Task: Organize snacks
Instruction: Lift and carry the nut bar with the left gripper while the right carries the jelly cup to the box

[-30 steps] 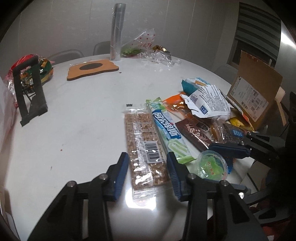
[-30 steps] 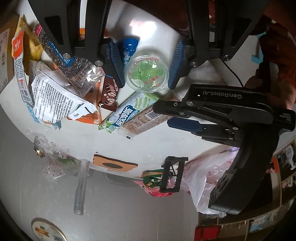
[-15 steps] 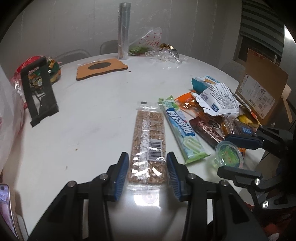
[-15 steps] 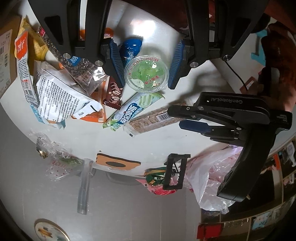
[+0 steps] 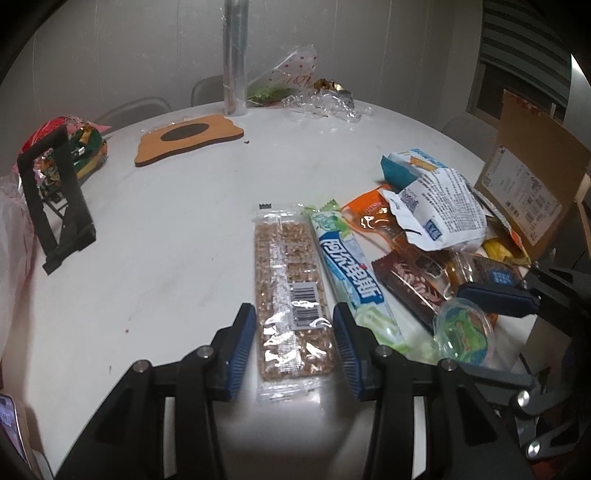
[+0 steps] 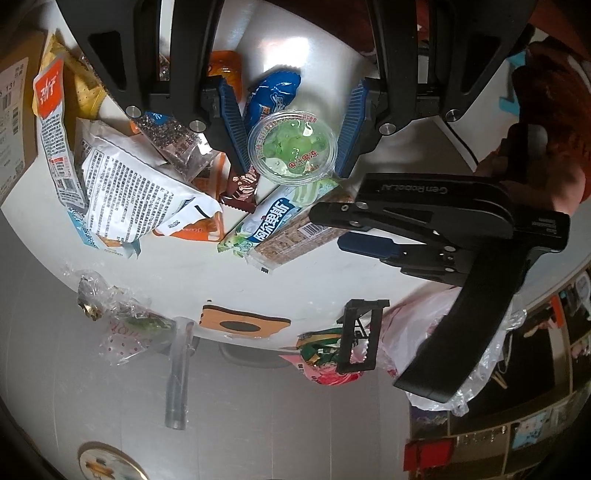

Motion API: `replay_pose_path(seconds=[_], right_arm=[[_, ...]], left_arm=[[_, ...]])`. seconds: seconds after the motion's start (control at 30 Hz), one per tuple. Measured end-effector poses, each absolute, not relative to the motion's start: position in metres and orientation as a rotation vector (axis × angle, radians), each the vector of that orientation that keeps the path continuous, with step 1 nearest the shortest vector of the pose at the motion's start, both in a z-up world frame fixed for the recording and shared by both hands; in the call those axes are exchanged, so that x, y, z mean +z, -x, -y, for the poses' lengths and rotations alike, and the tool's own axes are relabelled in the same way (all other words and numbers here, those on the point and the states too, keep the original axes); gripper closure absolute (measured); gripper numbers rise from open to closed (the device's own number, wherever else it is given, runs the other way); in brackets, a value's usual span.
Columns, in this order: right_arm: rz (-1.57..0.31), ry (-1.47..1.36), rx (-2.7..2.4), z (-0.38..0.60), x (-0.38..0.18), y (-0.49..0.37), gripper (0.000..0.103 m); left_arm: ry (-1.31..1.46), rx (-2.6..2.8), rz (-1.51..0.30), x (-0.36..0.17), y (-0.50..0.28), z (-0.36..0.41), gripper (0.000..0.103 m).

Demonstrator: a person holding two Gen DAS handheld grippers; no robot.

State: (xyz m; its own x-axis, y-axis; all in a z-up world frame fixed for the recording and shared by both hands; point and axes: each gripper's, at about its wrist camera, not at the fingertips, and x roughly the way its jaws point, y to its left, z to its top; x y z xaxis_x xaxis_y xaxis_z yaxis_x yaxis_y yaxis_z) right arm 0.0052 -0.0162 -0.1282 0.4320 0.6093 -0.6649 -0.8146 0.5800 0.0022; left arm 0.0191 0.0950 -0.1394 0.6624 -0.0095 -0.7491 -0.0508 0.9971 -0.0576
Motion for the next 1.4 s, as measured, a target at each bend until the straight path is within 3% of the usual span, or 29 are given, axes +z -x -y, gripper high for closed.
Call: replay_pose_path(seconds=[0.8,1.03,1.4], right_arm=[[-0.651,0.332,0.911,0.022,-0.120,-0.011,0.060],[-0.604,0.338,0.908,0.026,-0.106,-0.009,0.060],[-0.419,0.280,0.839,0.077,-0.020,-0.013,0.060]], left_arm=[[0.070,0.060,-0.816,-0.138,-0.014,-0.100,0.064],[0.058,0.074,-0.740,-0.107,0.001,-0.097,0.064],[-0.028,-0.017,-0.540,-0.007,0.003,-0.049,0.064]])
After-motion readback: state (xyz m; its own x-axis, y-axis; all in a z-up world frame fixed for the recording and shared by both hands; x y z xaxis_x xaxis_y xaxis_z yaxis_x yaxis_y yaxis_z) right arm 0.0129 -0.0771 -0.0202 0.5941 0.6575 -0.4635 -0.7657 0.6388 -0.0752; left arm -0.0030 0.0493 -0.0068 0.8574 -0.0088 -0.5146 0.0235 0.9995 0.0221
